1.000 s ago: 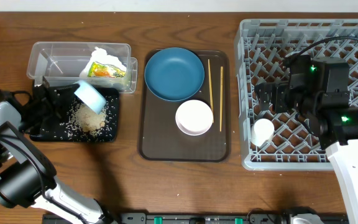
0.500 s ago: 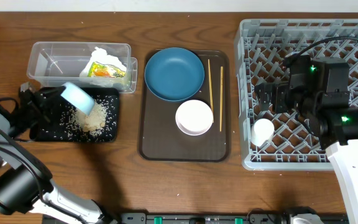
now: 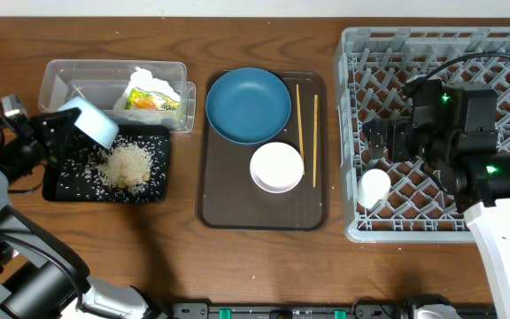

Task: Sort waste into correct bins and load items into the dishwasher rack
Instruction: 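Return the empty light-blue bowl to the brown tray with the left gripper, then raise the left arm and grasp the pink bowl with the right gripper, then lift the pink bowl and place it upright in the dish rack, then move the right gripper back and grasp the light-blue bowl, then carry the light-blue bowl into the dish rack beside the pink bowl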

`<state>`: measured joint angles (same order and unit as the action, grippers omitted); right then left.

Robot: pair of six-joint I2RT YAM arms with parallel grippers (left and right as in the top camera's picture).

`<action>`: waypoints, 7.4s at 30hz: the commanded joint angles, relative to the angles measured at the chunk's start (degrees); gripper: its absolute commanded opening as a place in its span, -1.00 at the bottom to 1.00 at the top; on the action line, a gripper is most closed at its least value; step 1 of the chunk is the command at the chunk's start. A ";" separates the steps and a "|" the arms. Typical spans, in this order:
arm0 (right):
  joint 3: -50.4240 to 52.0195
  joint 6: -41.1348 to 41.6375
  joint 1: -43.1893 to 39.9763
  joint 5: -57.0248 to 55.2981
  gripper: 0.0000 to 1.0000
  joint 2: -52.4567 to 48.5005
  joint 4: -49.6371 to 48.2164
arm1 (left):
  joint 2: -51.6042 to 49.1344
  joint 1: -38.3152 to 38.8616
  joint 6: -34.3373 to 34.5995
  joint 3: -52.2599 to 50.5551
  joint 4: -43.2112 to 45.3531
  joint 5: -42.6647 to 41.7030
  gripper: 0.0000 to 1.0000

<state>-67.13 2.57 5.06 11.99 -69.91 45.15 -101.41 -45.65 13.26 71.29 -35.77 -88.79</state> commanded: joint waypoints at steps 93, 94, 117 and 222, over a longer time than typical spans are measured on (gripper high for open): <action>-1.18 24.41 22.51 -2.93 -0.06 -35.91 -12.00 | 17.16 51.08 1.18 13.33 -21.84 76.43 0.60; -1.18 24.39 22.49 -2.93 -0.10 -35.91 -12.00 | 17.16 51.08 1.18 13.33 -21.84 76.43 0.62; -10.29 15.72 22.18 -2.89 -0.98 -28.26 1.57 | 17.16 51.08 1.18 13.33 -21.84 76.43 0.78; -13.31 22.69 34.38 7.52 0.17 -45.59 -1.25 | 17.16 51.08 1.18 13.33 -21.84 76.43 0.80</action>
<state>-80.60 24.38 38.00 18.96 -113.65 43.00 -83.90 5.67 14.94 84.29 -57.63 -13.08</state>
